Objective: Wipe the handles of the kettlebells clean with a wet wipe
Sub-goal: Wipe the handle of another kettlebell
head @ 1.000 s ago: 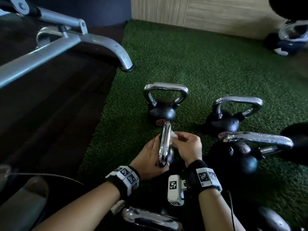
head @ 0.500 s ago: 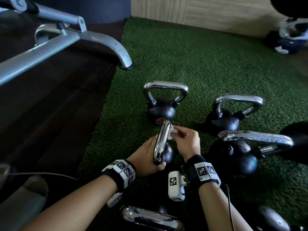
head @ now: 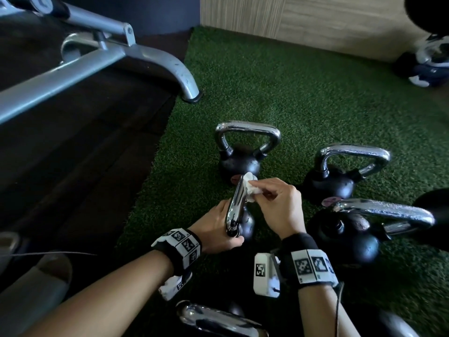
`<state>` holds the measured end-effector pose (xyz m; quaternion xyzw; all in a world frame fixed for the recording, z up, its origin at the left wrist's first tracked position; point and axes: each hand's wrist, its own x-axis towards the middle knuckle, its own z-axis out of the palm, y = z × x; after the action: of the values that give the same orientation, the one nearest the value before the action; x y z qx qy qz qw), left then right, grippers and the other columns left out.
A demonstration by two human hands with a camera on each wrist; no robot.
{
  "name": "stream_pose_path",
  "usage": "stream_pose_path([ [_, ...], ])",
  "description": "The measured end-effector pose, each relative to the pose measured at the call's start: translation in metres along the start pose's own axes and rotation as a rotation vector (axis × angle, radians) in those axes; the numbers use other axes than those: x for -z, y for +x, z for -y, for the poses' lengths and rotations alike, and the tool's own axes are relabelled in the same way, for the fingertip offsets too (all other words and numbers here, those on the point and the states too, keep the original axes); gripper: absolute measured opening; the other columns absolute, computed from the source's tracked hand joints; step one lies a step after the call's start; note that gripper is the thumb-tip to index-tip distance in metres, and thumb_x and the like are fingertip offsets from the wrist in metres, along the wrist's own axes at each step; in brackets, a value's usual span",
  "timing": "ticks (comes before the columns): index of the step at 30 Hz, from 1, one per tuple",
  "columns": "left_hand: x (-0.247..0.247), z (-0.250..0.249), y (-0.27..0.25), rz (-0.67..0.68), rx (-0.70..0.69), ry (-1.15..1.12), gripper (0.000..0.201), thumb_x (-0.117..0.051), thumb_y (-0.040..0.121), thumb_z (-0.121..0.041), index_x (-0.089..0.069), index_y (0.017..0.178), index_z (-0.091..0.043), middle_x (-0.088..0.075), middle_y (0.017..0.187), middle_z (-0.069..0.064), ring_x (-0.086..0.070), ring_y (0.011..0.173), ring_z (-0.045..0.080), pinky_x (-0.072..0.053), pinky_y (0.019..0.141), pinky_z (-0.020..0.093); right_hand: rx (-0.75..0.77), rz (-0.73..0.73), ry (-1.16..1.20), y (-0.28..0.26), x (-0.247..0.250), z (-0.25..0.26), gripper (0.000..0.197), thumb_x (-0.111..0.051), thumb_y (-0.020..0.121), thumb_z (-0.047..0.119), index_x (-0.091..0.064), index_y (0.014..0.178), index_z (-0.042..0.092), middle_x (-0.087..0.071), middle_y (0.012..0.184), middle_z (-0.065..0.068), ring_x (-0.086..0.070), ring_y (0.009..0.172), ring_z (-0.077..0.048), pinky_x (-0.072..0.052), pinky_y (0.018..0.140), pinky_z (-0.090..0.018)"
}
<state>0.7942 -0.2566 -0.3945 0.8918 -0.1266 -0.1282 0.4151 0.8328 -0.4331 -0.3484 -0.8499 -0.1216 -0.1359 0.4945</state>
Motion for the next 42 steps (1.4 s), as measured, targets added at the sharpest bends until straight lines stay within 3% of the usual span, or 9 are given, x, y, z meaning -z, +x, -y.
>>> stream_pose_path([
  [6,0.002,0.014,0.014,0.100,-0.032,0.168,0.068,-0.069,0.076,-0.051,-0.045,0.138,-0.040,-0.043,0.147,-0.006,-0.045,0.136,0.016,-0.039,0.117,0.042,-0.072,0.235,0.142,-0.018,0.010,0.019,0.030,-0.088,0.069,-0.004,-0.084,0.087,0.019,-0.079,0.083,0.007,-0.073,0.075,-0.002,-0.054,0.071,-0.013],
  [11,0.014,0.005,0.018,0.144,-0.014,0.155,0.045,-0.072,0.083,-0.031,-0.060,0.125,-0.023,-0.057,0.124,-0.008,-0.056,0.105,0.008,-0.048,0.097,0.028,-0.143,0.211,0.190,-0.012,0.003,0.017,0.031,-0.090,0.066,-0.003,-0.083,0.083,0.021,-0.081,0.083,0.005,-0.077,0.079,-0.013,-0.059,0.074,-0.020],
  [19,0.008,0.022,0.027,0.241,-0.002,0.191,0.012,-0.056,0.076,-0.060,-0.046,0.083,-0.060,-0.048,0.108,-0.006,-0.049,0.103,0.012,-0.045,0.102,0.035,-0.227,0.361,0.185,-0.020,0.002,0.011,0.020,-0.092,0.069,0.003,-0.084,0.079,0.019,-0.081,0.079,0.001,-0.078,0.079,-0.023,-0.061,0.078,-0.037],
  [25,0.016,0.018,0.019,0.193,0.142,-0.002,0.033,-0.079,0.083,-0.032,-0.049,0.073,-0.024,-0.063,0.071,-0.023,-0.056,0.066,-0.015,-0.041,0.070,0.008,-0.269,0.406,0.069,-0.028,-0.004,0.001,0.018,-0.094,0.070,0.014,-0.083,0.080,0.024,-0.080,0.078,0.008,-0.076,0.076,-0.006,-0.060,0.075,-0.021],
  [27,0.014,0.015,0.019,0.209,0.090,0.013,0.015,-0.073,0.083,-0.037,-0.062,0.090,-0.029,-0.066,0.092,-0.017,-0.060,0.085,-0.011,-0.046,0.082,0.009,-0.253,0.410,0.105,-0.024,-0.003,-0.003,0.017,-0.090,0.076,0.015,-0.084,0.088,0.025,-0.081,0.084,0.009,-0.077,0.083,-0.006,-0.061,0.082,-0.028],
  [31,0.012,0.017,0.020,0.237,0.038,0.086,0.042,-0.066,0.072,-0.048,-0.058,0.112,-0.042,-0.061,0.115,-0.003,-0.061,0.114,0.023,-0.052,0.102,0.043,-0.244,0.511,0.078,-0.014,-0.006,-0.009,0.024,-0.081,0.082,0.012,-0.083,0.099,0.028,-0.082,0.091,0.007,-0.077,0.090,-0.009,-0.061,0.089,-0.038],
  [36,0.011,0.021,0.014,0.179,0.077,0.172,0.084,-0.069,0.060,-0.062,-0.037,0.137,-0.046,-0.047,0.140,-0.009,-0.063,0.117,0.016,-0.052,0.102,0.039,-0.229,0.686,0.121,-0.013,-0.006,-0.005,0.036,-0.076,0.083,0.000,-0.083,0.086,0.035,-0.082,0.090,0.001,-0.075,0.084,-0.009,-0.061,0.086,-0.038],
  [39,0.011,0.021,0.012,0.195,0.099,0.209,0.086,-0.072,0.063,-0.062,-0.039,0.139,-0.041,-0.046,0.138,-0.013,-0.063,0.116,0.014,-0.052,0.102,0.036,-0.249,0.691,0.255,-0.019,-0.005,-0.003,0.030,-0.074,0.086,-0.007,-0.083,0.095,0.019,-0.082,0.096,-0.005,-0.076,0.091,-0.012,-0.060,0.088,-0.031],
  [42,0.010,0.025,0.012,0.219,0.050,0.285,0.075,-0.065,0.063,-0.067,-0.053,0.130,-0.035,-0.039,0.143,-0.012,-0.060,0.116,0.012,-0.050,0.103,0.032,-0.256,0.650,0.214,-0.021,-0.009,-0.009,0.017,-0.076,0.085,0.003,-0.083,0.096,0.013,-0.082,0.093,-0.007,-0.078,0.092,-0.028,-0.061,0.087,-0.044],
])
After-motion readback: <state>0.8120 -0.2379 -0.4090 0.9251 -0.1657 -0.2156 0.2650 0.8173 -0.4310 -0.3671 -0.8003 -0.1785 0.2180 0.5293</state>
